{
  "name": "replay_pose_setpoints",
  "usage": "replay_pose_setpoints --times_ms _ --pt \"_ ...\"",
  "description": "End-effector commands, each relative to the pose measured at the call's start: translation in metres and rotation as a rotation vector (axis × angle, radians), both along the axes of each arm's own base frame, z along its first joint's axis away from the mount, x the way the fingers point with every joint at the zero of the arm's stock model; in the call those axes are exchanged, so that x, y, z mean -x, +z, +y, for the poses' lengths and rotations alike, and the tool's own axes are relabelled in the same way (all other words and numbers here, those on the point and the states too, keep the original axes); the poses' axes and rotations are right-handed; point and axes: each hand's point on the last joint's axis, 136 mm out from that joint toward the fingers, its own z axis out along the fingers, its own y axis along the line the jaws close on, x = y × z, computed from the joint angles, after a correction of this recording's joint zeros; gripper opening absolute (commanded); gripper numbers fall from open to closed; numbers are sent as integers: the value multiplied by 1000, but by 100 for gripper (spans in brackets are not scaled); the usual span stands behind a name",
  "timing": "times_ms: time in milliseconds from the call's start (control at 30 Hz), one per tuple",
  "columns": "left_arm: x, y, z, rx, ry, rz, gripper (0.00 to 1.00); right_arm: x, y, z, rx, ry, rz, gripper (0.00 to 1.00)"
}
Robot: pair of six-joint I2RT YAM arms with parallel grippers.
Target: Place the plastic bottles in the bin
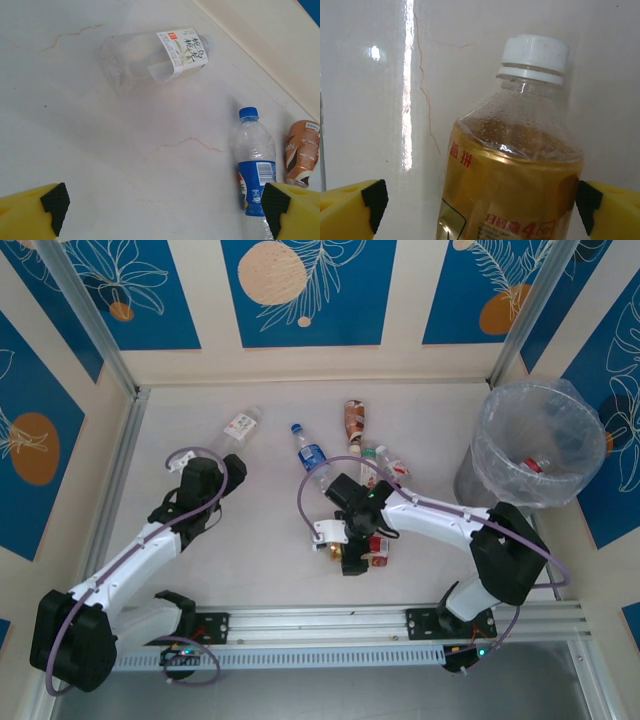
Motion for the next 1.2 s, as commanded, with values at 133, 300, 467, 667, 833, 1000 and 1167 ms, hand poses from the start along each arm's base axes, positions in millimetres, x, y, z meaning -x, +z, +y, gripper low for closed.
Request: replay_pose_setpoints --times_ms 133,300,467,667,833,1000,1167 --pt "4 -4 14 -21 43 13 100 -15 -21 9 7 13 -35 99" --pt "5 -5 16 -25 47 19 100 -10 -45 -3 89 59 -26 99" --pt "6 -7 21 -35 61 22 100 -2 -63 -12 103 79 -22 99" --pt "5 -12 22 -27 65 31 100 11 -76 -21 147 118 9 99" --pt "5 -16 22 -25 65 39 100 11 -83 -30 197 118 -2 99" --pt "5 -16 23 -21 70 37 100 11 -100 -49 300 141 -14 99" --pt "4 -17 22 -17 68 40 100 12 -100 -49 292 142 -16 98"
